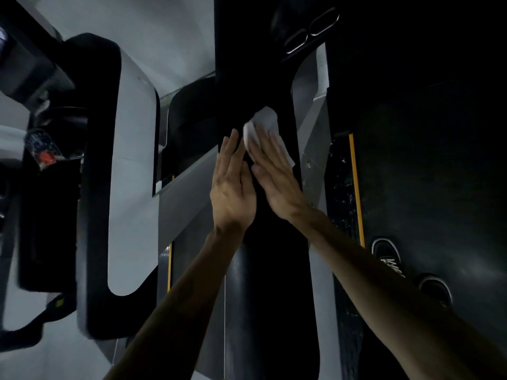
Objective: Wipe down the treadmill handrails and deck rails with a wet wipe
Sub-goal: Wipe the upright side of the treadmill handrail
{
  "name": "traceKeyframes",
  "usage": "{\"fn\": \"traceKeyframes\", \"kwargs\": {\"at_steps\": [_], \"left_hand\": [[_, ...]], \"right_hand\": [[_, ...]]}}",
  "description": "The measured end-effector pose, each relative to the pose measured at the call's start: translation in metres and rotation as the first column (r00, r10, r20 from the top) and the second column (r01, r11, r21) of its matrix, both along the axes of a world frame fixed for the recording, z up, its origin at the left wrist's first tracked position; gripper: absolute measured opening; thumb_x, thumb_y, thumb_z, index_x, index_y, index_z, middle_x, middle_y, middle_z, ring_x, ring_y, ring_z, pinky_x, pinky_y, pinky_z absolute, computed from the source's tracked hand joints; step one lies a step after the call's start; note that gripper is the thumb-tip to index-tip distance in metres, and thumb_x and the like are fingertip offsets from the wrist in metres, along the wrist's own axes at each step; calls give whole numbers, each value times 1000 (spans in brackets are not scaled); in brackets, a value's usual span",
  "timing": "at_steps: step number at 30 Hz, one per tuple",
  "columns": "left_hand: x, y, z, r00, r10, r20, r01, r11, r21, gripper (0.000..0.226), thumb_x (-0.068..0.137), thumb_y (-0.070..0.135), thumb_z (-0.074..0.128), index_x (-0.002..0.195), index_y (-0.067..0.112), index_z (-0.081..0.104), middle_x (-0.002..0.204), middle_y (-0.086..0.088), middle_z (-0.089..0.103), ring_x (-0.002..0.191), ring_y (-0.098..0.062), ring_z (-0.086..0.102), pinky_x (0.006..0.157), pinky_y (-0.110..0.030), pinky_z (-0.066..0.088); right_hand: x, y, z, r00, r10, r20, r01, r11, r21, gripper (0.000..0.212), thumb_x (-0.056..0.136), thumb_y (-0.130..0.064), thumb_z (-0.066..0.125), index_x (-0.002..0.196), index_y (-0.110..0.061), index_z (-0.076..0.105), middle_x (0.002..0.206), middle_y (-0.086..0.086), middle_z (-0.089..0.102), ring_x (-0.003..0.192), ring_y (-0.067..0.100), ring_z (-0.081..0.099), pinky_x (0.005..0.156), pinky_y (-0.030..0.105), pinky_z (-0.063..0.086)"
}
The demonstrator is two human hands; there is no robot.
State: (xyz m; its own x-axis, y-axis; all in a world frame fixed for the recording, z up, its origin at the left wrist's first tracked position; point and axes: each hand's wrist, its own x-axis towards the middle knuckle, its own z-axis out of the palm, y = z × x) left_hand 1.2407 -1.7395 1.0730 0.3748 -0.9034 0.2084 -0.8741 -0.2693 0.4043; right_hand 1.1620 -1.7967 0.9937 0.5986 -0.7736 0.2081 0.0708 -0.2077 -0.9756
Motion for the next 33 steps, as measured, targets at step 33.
{"fn": "traceKeyframes", "kwargs": {"at_steps": [33], "left_hand": [[7,-42,0,982,-34,185,10,992,126,44,99,13,49,141,13,60,168,-11,27,158,-30,17,126,-54,19]], "right_hand": [[7,-15,-21,997,-83,-2,79,932,354,54,113,-26,27,163,-16,9,171,-2,-1,157,7,-9,129,34,-8]]}}
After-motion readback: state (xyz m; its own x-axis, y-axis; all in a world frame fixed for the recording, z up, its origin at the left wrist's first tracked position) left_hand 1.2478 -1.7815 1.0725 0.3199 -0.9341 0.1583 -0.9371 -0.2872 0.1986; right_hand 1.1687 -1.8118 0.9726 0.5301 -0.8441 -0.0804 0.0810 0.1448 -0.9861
